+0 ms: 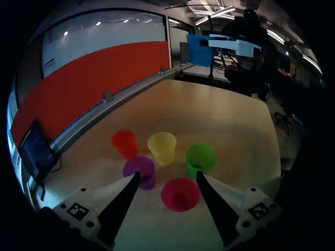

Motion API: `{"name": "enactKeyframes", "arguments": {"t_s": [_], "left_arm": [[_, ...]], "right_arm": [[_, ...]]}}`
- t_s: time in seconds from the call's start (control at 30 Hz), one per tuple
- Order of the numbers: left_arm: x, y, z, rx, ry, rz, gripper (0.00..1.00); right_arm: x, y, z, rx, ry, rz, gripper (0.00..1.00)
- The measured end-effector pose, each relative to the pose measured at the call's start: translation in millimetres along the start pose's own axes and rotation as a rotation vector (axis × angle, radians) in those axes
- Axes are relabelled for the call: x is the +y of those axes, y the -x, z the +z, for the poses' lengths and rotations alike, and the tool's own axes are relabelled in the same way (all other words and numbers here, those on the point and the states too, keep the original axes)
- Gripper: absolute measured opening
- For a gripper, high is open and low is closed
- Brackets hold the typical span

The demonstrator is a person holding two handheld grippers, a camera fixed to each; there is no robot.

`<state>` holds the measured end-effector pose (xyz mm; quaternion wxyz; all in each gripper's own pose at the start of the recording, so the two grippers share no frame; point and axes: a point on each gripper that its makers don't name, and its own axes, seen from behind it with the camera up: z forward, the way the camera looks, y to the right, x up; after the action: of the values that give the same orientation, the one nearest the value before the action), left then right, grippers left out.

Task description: Pour water

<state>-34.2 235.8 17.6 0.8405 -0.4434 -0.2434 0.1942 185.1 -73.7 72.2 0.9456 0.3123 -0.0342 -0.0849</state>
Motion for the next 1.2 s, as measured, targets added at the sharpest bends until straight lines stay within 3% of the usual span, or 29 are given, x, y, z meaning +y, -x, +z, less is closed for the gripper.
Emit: {"name": "enactKeyframes", "arguments": {"t_s": [0.67,1.2], "left_arm": [[44.9,3,57.4,-0.076,0.122,0.033,0.99],[64.9,17,89.6,-0.138,0.163,0.046,0.99]], "right_arm": [[5,2,-10.4,-0.005,0.006,-0.005,0.93],[12,7,-12.8,-0.016,0.016,-0.005,0.93]]}}
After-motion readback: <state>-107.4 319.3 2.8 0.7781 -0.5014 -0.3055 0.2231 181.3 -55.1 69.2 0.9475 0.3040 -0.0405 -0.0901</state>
